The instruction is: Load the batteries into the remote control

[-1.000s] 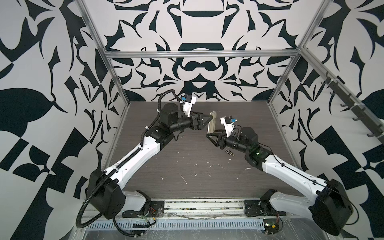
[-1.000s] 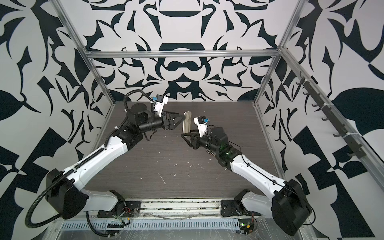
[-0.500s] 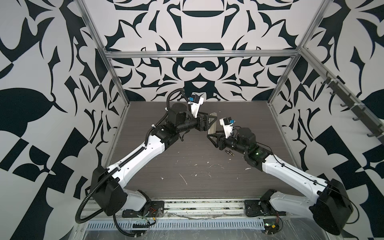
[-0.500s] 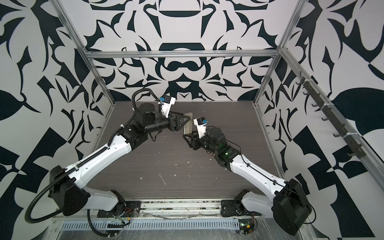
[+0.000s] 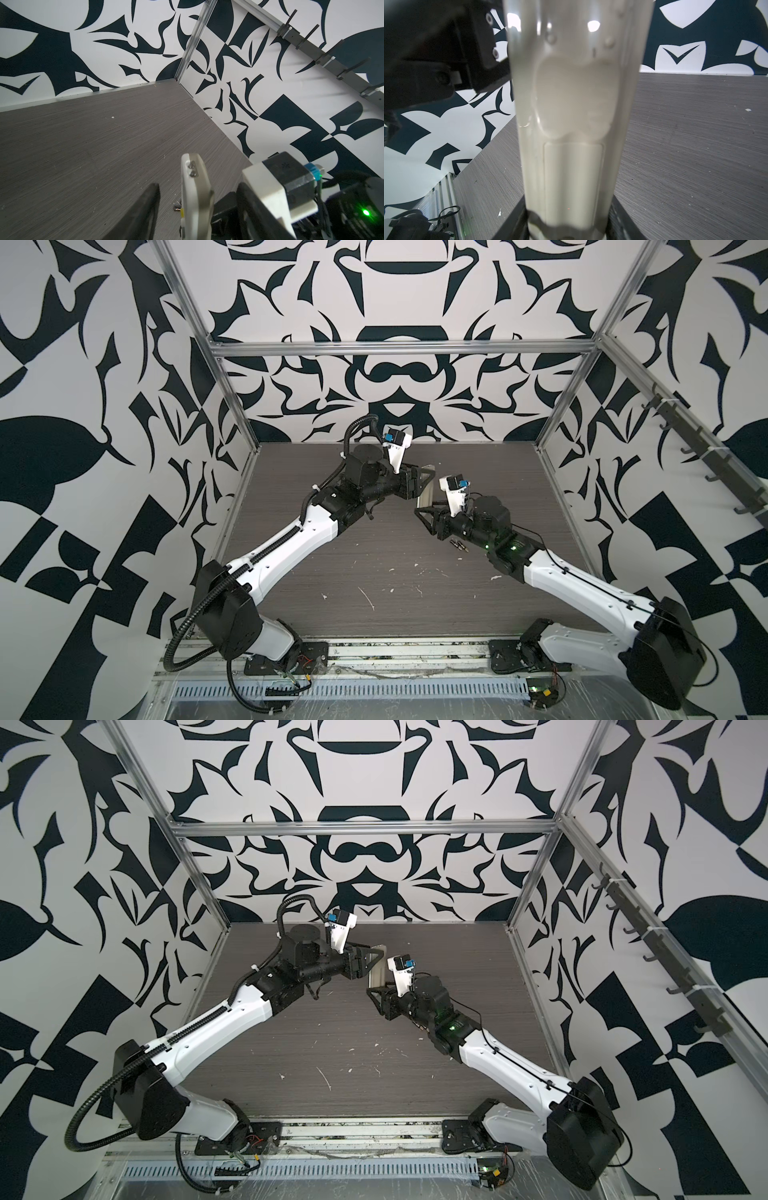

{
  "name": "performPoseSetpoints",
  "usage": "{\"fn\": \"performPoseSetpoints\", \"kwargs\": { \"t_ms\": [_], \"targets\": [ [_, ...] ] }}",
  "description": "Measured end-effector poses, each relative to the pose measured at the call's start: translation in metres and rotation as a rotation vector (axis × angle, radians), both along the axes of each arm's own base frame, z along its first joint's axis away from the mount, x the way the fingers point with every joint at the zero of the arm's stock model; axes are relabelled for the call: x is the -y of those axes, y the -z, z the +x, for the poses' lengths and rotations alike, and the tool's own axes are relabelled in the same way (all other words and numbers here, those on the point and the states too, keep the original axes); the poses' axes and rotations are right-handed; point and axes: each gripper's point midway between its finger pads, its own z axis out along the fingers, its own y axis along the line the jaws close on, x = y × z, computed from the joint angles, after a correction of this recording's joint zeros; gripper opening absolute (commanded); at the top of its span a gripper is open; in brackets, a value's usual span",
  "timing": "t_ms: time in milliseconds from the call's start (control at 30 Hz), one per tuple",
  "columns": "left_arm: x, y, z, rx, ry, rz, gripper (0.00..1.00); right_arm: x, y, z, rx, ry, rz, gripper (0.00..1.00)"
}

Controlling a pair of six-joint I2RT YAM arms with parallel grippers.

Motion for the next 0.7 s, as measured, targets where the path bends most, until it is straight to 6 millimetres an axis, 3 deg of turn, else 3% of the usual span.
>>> {"fn": "performPoseSetpoints", "kwargs": {
  "t_ms": [433,700],
  "targets": [
    [0.009,0.020,0.005,-0.045,0.004,0.020,0.56,0.000,0.005,0.002,-0.009,0.017,-0.009,0.00],
    [0.016,0.020,0.008,-0.045,0.009,0.019,0.52,-0.002,0.008,0.002,-0.016,0.017,-0.014,0.00]
  ]
}}
